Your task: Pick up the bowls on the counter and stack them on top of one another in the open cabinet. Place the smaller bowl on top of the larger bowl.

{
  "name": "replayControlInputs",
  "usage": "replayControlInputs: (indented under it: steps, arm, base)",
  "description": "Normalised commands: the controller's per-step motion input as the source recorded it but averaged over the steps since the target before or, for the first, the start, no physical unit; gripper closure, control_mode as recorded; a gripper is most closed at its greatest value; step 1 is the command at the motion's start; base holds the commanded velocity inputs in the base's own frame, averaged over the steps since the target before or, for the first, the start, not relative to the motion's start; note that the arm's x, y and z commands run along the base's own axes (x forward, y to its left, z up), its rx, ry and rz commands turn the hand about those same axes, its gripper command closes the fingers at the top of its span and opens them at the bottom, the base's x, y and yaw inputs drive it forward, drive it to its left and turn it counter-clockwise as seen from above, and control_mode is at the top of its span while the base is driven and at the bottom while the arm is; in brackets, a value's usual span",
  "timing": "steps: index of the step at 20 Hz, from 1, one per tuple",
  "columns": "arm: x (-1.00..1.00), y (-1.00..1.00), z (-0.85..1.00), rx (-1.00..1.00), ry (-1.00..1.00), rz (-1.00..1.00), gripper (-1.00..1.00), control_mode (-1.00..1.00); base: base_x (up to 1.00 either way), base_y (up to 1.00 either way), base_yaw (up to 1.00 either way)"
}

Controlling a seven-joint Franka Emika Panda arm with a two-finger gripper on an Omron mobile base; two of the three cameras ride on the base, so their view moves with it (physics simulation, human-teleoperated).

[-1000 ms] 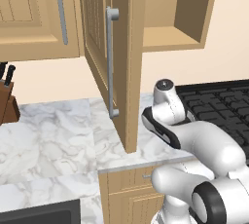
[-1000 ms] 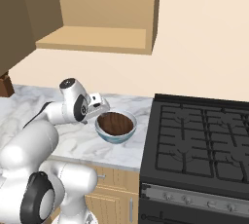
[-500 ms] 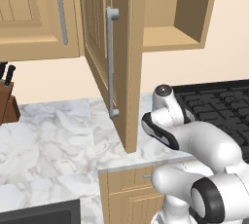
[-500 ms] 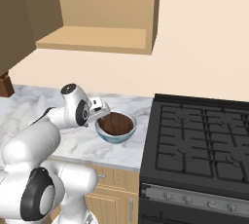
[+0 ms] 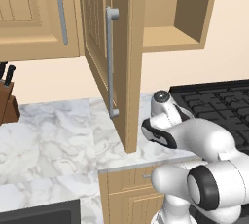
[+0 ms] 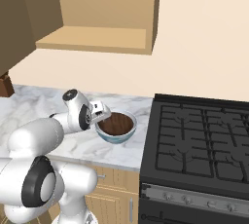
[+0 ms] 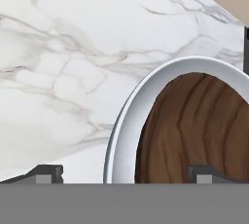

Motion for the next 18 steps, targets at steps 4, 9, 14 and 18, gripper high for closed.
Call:
replayControlInputs:
  steps: [4,9,14,18]
  arm:
    - [0.07,0.0,-0.12,0.0,-0.01,0.0,-1.0,-1.0]
    - [0.04,0.0,-0.11,0.0,-0.01,0.0,-1.0,-1.0]
    - [0.02,0.0,-0.14,0.0,-0.01,0.0,-1.0,-1.0]
    - [0.01,0.0,-0.12,0.0,-0.01,0.0,1.0,-1.0]
  base:
    - [0.0,0.0,0.0]
    - [0.0,0.0,0.0]
    - [0.0,0.0,0.0]
    - [0.0,0.0,0.0]
